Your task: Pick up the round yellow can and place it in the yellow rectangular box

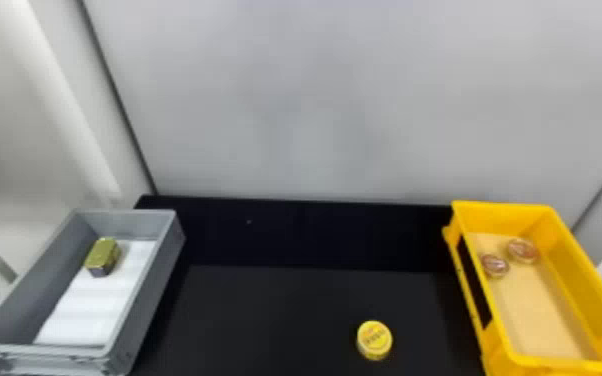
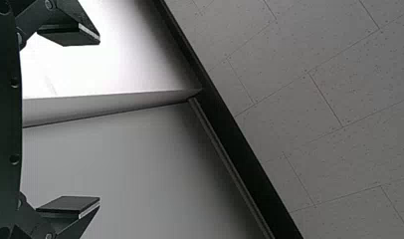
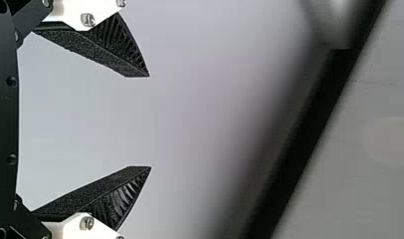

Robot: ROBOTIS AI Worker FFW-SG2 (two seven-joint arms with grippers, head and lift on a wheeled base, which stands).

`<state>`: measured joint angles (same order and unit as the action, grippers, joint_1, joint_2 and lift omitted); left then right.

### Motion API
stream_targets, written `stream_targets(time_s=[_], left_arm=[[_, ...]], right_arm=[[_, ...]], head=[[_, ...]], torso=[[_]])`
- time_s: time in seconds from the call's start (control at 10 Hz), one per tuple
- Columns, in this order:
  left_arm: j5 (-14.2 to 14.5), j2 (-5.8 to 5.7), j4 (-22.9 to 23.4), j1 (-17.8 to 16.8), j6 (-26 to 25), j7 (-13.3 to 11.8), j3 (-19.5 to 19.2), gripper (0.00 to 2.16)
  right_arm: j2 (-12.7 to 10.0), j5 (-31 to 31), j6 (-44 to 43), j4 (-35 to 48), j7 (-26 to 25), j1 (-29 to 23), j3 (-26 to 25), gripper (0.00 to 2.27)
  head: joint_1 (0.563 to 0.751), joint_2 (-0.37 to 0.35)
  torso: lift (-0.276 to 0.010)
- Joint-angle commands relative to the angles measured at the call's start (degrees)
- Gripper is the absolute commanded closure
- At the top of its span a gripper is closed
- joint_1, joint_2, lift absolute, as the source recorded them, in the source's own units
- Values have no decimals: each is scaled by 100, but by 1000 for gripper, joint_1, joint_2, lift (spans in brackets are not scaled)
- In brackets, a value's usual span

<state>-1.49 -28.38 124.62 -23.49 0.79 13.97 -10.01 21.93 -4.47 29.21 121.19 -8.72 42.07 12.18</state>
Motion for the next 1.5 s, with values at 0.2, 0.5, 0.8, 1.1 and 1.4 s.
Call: stream_targets(time_s=[0.2, 0.5, 0.8, 1.1, 1.4], left_arm=[[-1, 113, -104, 11, 35, -8, 86, 137], [-1, 165, -245, -42, 88, -8, 218, 137], [-27, 315, -394, -183, 97, -16, 420, 137], [-18, 341, -535, -402, 70, -25, 640, 137], [-18, 376, -597, -438, 105, -25, 667, 137]], right_arm=[[-787, -529, 3217, -157, 1804, -498, -761, 151], [-866, -881, 3648, -904, 2885, -849, -699, 151], [-927, -1048, 3798, -1484, 3439, -1289, -673, 151], [-1085, -1874, 3798, -2178, 4530, -1587, -409, 151], [-1437, -2226, 3323, -2846, 5084, -1877, -409, 151]], head=[[663, 54], [663, 54], [663, 54], [663, 54], [663, 54]], torso=[[-10], [-10], [-10], [-10], [-10]])
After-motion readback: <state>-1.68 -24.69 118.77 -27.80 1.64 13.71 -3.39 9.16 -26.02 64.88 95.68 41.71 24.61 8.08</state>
